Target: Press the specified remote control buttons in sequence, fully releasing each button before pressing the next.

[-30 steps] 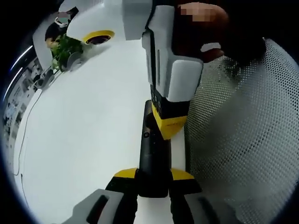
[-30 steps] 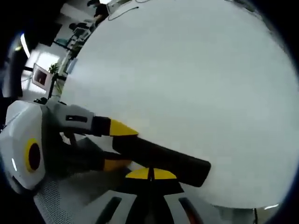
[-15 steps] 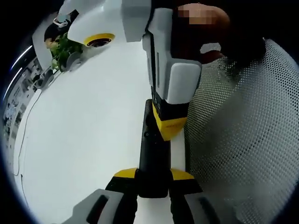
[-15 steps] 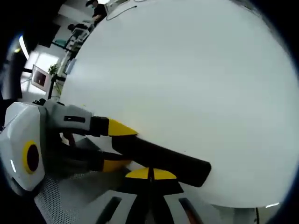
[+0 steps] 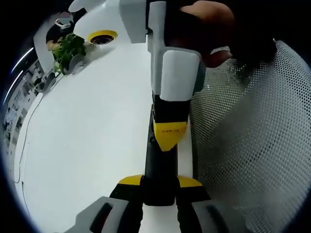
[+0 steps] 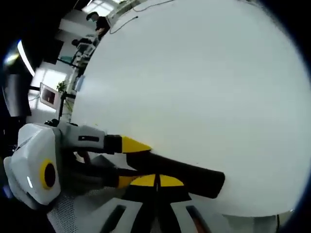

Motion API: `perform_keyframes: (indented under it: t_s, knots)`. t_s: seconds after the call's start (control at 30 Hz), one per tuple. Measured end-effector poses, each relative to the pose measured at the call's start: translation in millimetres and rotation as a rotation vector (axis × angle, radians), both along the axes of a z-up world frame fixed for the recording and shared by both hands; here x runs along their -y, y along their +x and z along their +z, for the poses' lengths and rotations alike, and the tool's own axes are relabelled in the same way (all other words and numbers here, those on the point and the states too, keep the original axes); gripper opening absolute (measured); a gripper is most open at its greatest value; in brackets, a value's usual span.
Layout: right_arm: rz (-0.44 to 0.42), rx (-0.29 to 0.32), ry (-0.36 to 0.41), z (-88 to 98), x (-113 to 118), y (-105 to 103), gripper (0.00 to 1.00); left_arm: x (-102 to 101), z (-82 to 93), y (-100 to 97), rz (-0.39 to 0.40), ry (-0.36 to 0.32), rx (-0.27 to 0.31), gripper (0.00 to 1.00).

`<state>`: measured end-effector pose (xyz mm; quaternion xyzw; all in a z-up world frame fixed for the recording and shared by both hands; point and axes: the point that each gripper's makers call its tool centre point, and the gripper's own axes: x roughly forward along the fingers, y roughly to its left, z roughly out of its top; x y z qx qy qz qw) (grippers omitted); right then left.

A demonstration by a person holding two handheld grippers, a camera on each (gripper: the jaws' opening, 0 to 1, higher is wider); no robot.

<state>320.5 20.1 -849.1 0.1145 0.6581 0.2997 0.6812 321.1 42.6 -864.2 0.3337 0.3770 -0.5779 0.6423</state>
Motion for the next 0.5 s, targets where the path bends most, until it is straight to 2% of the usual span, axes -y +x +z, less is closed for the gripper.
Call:
perform_keyframes:
  t_s: [0.2, 0.5]
  knots:
    - [0.007, 0.014, 0.02, -1.4, -6.7, 2.0, 0.0, -0.1, -0.3, 0.0, 0.001, -0.001, -0.001, 0.25]
    - [0.024, 0.031, -0.001, -5.0, -6.3, 2.6, 0.0, -0.1, -0.3, 0.1, 0.001, -0.003, -0.002, 0.25]
